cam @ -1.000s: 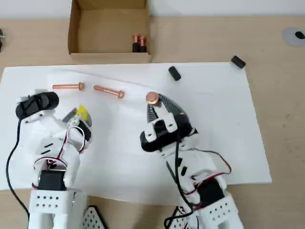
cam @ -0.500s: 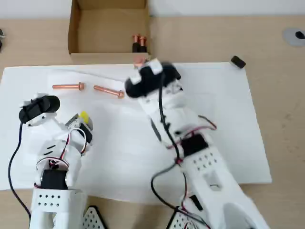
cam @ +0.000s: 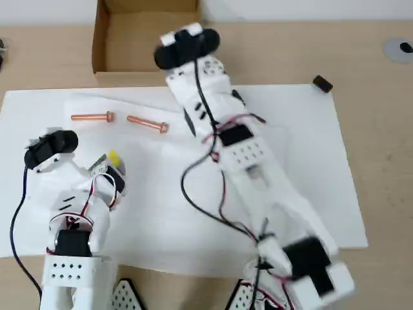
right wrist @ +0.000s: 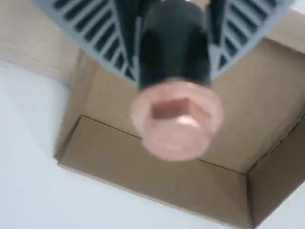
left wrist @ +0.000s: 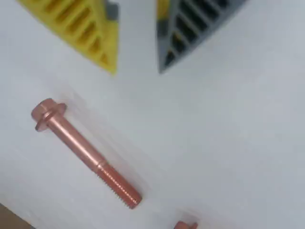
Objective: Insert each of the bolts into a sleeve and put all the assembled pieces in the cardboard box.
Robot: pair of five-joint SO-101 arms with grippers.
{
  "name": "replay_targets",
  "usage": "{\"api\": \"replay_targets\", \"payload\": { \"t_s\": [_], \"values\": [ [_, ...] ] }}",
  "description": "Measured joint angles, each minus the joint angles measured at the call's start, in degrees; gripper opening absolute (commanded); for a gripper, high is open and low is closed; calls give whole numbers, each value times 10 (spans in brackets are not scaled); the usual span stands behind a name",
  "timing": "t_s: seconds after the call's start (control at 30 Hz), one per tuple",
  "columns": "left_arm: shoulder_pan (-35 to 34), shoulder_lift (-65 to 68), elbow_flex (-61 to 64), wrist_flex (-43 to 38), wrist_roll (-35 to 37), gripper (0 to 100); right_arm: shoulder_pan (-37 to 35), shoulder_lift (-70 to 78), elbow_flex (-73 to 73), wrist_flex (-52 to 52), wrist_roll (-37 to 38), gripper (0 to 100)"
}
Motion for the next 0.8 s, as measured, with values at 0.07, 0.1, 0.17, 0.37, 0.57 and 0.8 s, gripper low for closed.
{"api": "replay_targets", "payload": {
  "t_s": [0.07,0.1,0.17,0.37,0.57,0.8],
  "values": [
    [0,0,0,0,1,71,0,50,-43,0,-1,12],
    [0,0,1,0,1,71,0,72,-62,0,-1,12],
    [0,0,11,0,1,71,0,120,-100,0,-1,12],
    [0,0,27,0,1,71,10,268,-236,46,-1,12],
    [0,0,27,0,1,71,29,420,-440,124,-1,12],
    [0,0,27,0,2,71,42,572,-665,240,-1,12]
  ]
}}
